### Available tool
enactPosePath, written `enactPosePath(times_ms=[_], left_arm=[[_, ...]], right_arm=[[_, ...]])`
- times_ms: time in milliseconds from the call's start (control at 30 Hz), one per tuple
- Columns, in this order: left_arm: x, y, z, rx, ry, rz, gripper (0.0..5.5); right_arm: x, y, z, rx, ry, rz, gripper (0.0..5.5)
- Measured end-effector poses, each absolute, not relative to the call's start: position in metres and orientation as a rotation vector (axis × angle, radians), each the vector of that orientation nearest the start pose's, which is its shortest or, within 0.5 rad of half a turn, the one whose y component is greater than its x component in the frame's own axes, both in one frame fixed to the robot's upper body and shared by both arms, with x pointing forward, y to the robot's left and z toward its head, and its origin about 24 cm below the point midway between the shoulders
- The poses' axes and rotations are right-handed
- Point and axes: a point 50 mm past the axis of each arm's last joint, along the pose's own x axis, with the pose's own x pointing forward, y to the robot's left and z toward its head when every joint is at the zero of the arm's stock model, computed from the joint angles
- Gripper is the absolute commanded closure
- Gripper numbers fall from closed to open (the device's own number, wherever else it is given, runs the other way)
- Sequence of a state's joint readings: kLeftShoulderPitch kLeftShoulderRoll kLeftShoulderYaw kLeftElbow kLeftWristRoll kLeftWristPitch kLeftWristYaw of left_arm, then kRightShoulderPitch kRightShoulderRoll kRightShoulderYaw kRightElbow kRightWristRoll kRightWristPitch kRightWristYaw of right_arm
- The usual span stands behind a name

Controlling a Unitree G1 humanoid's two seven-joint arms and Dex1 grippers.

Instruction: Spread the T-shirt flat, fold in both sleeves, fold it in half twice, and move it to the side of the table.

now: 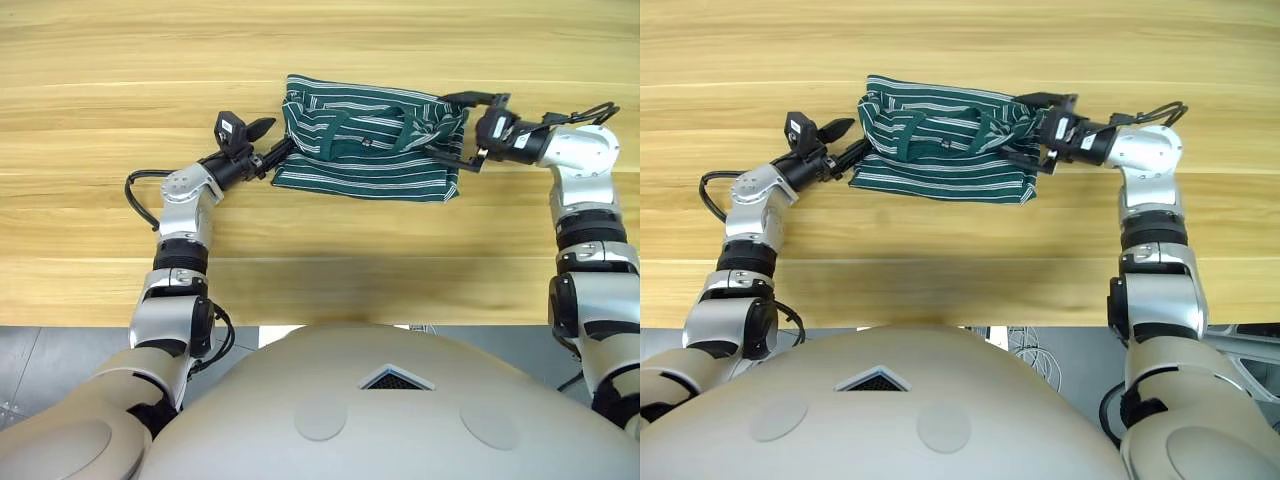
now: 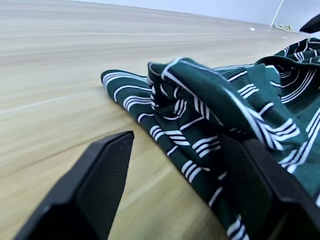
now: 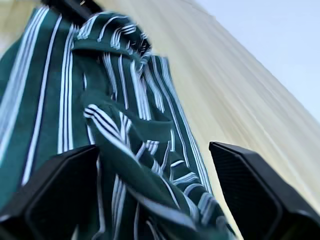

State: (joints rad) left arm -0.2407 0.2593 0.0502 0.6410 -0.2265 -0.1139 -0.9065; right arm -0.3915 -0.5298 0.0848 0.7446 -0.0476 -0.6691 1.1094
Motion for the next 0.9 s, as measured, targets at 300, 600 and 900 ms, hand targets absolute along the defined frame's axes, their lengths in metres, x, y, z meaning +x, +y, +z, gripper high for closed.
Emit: enactPosePath(times_ms=[300, 600, 900], left_arm=[[0.261, 0.184, -0.012, -0.097, 0.255, -0.761, 2.48], [0.255, 0.174, -0.013, -0.010, 0.232, -0.790, 2.48], [0.249, 0.167, -0.015, 0.029, 0.205, -0.800, 2.48]], right_arm=[[0.284, -0.197, 0.040, -1.002, 0.024, 1.121, 1.41], [0.288, -0.184, 0.061, -0.911, -0.006, 1.162, 1.41], [0.292, -0.193, 0.049, -0.915, 0.138, 1.137, 1.41]])
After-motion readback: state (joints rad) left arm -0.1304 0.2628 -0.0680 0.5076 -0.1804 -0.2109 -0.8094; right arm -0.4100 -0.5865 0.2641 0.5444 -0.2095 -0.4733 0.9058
